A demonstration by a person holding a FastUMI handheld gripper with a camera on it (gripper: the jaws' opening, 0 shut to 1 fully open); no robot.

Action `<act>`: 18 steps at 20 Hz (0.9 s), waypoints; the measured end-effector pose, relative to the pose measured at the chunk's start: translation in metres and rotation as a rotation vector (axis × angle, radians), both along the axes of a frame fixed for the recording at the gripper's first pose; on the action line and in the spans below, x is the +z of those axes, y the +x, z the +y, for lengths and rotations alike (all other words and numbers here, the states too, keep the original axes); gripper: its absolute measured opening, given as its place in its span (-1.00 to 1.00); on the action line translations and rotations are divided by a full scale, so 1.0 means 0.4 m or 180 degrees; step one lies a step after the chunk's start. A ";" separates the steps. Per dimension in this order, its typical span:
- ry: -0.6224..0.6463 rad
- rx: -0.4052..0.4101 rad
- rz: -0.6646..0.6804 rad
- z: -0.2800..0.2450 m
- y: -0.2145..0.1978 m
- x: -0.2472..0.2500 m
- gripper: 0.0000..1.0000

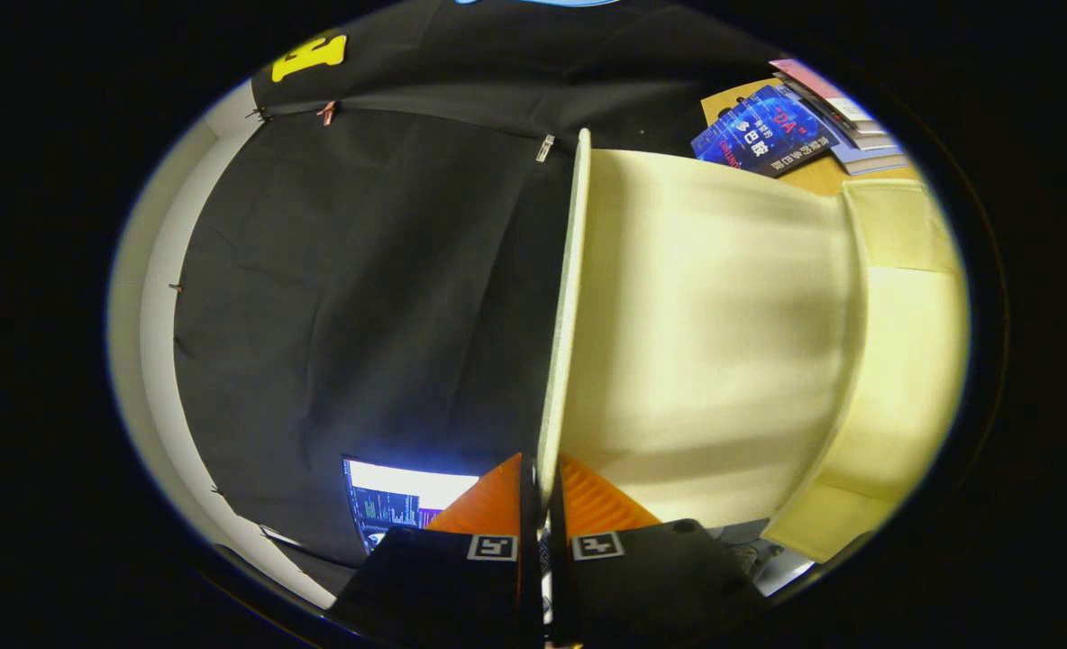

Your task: Open the storage box then place both shoes into the box .Put the left shoe in first, then the right shoe, with the right side of both shoes facing outward in a uniform manner.

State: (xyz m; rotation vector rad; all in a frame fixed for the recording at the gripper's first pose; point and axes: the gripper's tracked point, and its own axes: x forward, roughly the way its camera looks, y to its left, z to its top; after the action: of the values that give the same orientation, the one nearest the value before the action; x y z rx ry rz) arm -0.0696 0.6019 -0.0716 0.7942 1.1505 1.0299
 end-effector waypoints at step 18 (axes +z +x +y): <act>-0.1093 -0.1035 -0.1664 -0.607 0.170 -0.047 0.96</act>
State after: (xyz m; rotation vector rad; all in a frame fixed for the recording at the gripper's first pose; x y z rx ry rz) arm -0.0014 0.3590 -0.0904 0.3844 0.6902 0.6831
